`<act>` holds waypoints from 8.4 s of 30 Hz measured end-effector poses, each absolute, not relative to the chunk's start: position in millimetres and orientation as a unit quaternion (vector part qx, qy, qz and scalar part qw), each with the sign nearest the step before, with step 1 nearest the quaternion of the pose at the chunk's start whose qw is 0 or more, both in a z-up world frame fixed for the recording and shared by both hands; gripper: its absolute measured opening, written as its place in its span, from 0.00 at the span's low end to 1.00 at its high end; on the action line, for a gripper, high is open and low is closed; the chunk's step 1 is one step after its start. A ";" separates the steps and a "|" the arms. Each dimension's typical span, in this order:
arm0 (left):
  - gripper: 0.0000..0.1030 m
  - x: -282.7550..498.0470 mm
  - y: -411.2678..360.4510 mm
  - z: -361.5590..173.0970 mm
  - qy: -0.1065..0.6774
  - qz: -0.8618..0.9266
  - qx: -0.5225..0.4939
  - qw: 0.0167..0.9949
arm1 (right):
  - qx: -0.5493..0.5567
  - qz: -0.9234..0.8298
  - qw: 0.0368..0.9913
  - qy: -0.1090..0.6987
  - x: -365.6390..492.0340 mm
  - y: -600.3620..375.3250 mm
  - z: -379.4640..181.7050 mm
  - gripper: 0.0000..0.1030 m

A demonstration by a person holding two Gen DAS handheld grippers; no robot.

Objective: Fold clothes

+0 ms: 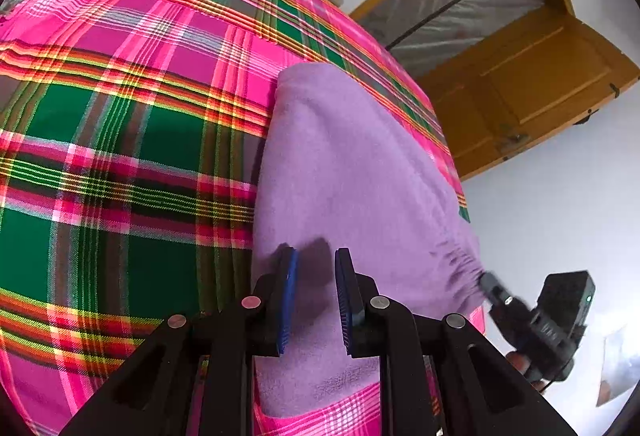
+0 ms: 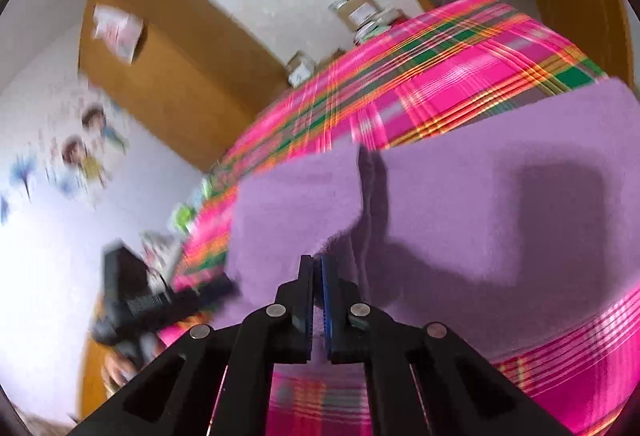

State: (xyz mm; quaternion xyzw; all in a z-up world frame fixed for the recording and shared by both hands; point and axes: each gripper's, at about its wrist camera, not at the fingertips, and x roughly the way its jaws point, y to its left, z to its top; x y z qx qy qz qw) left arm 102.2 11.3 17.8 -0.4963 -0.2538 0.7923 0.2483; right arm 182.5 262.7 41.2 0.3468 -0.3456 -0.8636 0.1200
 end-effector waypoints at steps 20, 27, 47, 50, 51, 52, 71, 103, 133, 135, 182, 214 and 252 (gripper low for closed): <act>0.30 126.7 15.4 28.5 -0.232 0.810 -0.481 0.243 | 0.375 -0.888 0.068 -0.259 214.6 247.2 16.7 0.15; 0.30 125.5 16.9 26.2 -0.231 0.809 -0.484 0.240 | 0.402 -0.888 0.104 -0.196 197.6 213.7 16.6 0.31; 0.30 126.2 21.3 24.9 -0.222 0.810 -0.489 0.234 | 0.369 -0.897 0.059 -0.236 219.2 245.8 21.0 0.02; 0.30 128.4 21.5 25.4 -0.222 0.811 -0.489 0.233 | 0.359 -0.900 0.061 -0.239 216.7 240.5 25.4 0.02; 0.30 129.3 21.4 25.2 -0.222 0.811 -0.489 0.234 | 0.350 -0.904 0.050 -0.242 216.8 239.8 29.0 0.03; 0.30 130.1 21.4 24.9 -0.222 0.810 -0.489 0.234 | 0.340 -0.907 0.040 -0.244 217.0 239.2 32.6 0.03; 0.30 129.9 -1.9 27.4 -0.246 0.811 -0.476 0.237 | 0.368 -0.929 0.038 -0.021 206.4 162.0 38.0 0.08; 0.42 67.0 -19.4 14.3 -0.253 0.786 -0.505 0.252 | 0.378 -0.897 0.168 0.154 177.5 -11.6 3.8 0.54; 0.11 -6.7 4.5 1.9 -0.355 0.705 -0.524 0.322 | 0.355 -0.920 0.122 0.115 179.9 -7.4 31.5 0.13; 0.11 -7.6 0.9 7.6 -0.357 0.707 -0.515 0.328 | 0.347 -0.923 0.120 0.117 181.0 -11.9 36.8 0.13; 0.32 86.5 -171.5 48.9 -0.330 0.832 -0.410 0.175 | 0.377 -0.861 0.339 0.050 194.3 -86.0 47.1 0.27; 0.32 156.2 130.3 53.8 -0.048 0.789 -0.465 0.398 | 0.370 -0.906 -0.150 -0.137 244.4 291.4 37.5 0.28; 0.32 150.0 216.1 24.5 -0.021 0.758 -0.485 0.436 | 0.358 -0.866 -0.201 -0.285 240.9 453.8 16.6 0.04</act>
